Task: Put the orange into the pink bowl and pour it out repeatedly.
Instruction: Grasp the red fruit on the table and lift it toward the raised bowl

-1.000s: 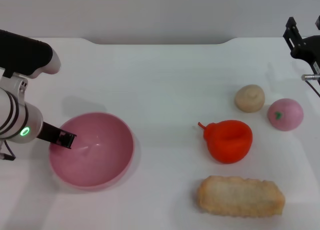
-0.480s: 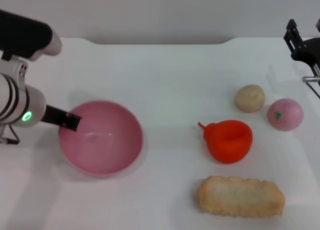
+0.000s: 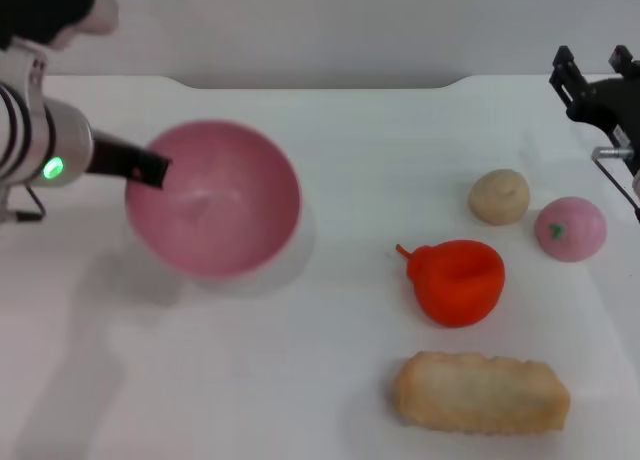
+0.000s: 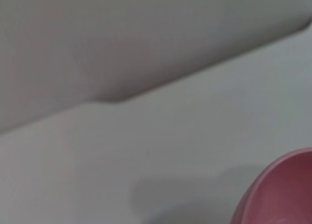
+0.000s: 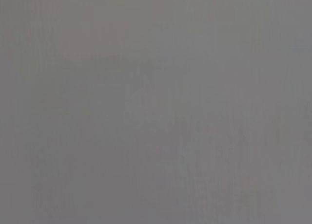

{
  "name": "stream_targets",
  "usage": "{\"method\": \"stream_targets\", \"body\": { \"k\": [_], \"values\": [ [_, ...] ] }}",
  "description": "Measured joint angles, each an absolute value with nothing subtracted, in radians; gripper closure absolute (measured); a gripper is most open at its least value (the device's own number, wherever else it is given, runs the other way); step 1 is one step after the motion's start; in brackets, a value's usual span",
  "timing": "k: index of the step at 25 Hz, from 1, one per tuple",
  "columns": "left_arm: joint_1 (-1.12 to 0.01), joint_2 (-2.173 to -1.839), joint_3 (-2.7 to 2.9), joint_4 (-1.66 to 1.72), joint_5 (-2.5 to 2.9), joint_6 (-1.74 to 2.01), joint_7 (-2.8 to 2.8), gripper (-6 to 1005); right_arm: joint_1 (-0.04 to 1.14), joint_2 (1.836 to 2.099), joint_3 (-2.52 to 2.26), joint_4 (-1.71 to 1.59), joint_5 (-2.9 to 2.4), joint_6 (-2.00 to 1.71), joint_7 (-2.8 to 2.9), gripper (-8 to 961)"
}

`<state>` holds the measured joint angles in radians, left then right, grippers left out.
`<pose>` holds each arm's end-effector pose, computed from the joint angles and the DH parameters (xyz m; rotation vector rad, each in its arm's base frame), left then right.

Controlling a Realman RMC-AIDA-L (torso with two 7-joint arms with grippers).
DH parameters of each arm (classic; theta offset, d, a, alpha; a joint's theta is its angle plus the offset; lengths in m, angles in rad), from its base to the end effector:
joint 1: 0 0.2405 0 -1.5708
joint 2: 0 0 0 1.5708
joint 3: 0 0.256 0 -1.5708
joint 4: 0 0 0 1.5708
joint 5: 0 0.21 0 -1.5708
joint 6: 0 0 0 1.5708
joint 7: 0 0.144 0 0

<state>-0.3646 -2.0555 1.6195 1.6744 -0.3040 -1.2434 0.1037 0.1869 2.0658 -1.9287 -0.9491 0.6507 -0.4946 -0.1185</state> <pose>-0.1784 0.3529 0.0256 -2.1083 -0.9602 0.2143 0.2650 0.3560 -0.0133 -1.6092 0.7327 0.6736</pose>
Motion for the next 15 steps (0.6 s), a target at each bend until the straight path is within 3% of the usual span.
{"method": "stream_targets", "body": {
  "k": [7,12,15],
  "values": [
    [-0.387,-2.056,1.565,1.699,-0.295,-1.161,0.119,955,0.135,2.064,-1.713,-1.413,0.584,0.325,-0.17,276],
    [-0.405,-2.056,1.55,1.684,-0.293,-1.106,0.134,955,0.225,2.068,-1.597,-1.63,0.583,0.891,-0.239,278],
    [-0.418,-2.056,1.529,1.672,-0.293,-1.074,0.153,954,0.275,2.069,-1.577,-1.63,0.583,1.025,-0.222,282]
  ]
}}
